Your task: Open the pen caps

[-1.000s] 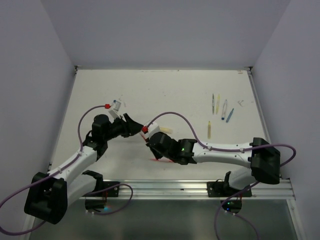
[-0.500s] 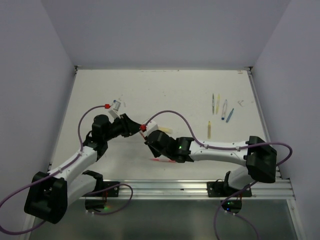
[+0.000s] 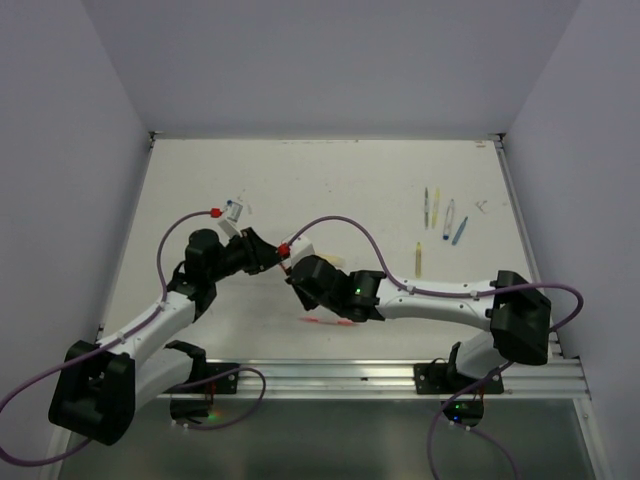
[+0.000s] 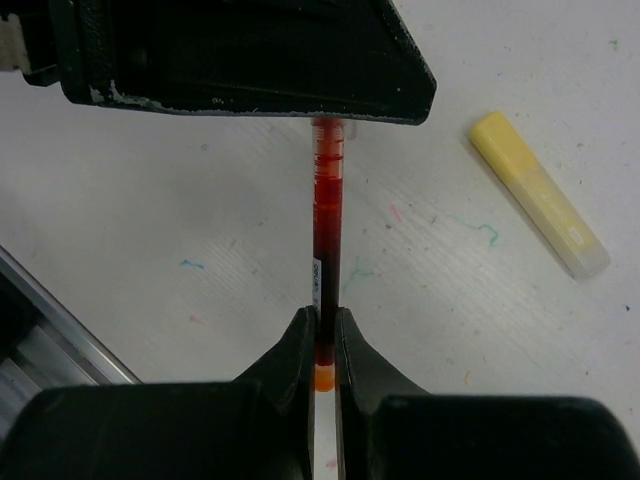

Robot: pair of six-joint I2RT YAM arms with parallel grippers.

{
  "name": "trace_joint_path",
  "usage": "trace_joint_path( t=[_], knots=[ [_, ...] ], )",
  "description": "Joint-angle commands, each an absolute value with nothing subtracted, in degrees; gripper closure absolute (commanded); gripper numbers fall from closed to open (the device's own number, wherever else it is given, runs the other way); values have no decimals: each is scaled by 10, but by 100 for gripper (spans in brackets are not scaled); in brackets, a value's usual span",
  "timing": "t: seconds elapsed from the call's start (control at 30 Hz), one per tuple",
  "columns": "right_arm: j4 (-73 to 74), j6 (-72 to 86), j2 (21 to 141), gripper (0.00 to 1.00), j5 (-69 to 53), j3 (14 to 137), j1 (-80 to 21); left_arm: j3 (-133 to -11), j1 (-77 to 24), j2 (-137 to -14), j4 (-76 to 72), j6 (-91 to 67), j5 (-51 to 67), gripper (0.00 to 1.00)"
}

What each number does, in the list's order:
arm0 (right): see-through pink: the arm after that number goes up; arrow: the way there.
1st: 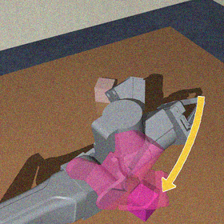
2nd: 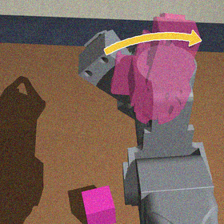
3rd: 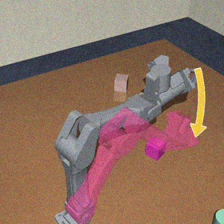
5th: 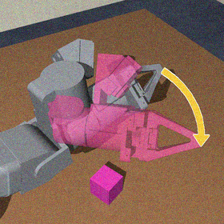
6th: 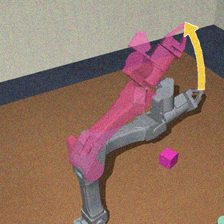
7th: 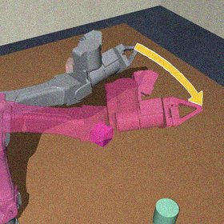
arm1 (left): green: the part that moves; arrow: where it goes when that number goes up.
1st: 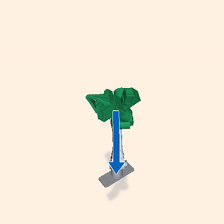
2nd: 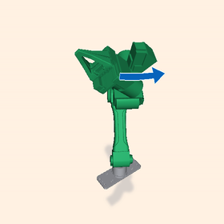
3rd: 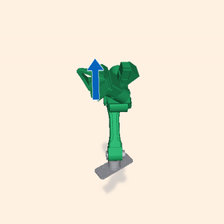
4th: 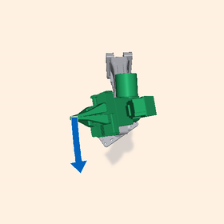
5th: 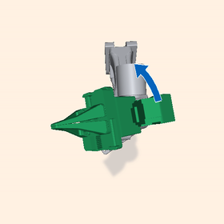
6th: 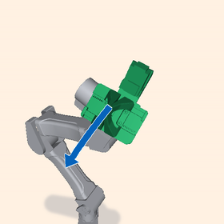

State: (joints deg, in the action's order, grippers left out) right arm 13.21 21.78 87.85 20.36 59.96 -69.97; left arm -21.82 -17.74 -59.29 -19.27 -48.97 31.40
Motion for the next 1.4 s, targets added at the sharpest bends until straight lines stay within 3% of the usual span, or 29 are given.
trace_joint_path(
  t=[0.0,0.1,0.13,0.2,0.33,0.43,0.47,0.63,0.8,0.9,0.93,1.13,1.37],
  knots=[
    [113,214,882,100,221,624,-694,-218,-181,-594,-229,-497,329,69],
    [110,215,882,100,217,627,-693,-218,-181,-593,-229,-497,330,80],
    [109,215,882,100,214,627,-693,-218,-181,-593,-228,-497,328,92],
    [109,213,882,100,214,625,-693,-218,-181,-589,-226,-496,327,100],
    [96,208,880,100,203,614,-693,-216,-181,-587,-228,-498,323,100],
    [84,204,880,86,194,611,-693,-213,-181,-584,-236,-506,325,100],
    [78,199,884,77,188,614,-692,-212,-181,-583,-237,-507,327,100],
    [81,189,909,74,178,647,-685,-211,-180,-580,-239,-509,330,100],
    [75,185,936,76,163,671,-674,-213,-181,-576,-239,-512,333,100],
    [74,185,944,84,159,679,-669,-212,-181,-579,-246,-515,336,100],
    [74,185,947,100,157,679,-668,-211,-181,-581,-247,-514,336,100],
    [91,195,951,100,192,655,-667,-229,-171,-582,-211,-536,250,100],
    [112,210,935,100,259,588,-683,-310,-114,-667,-221,-579,193,100]
  ],
)
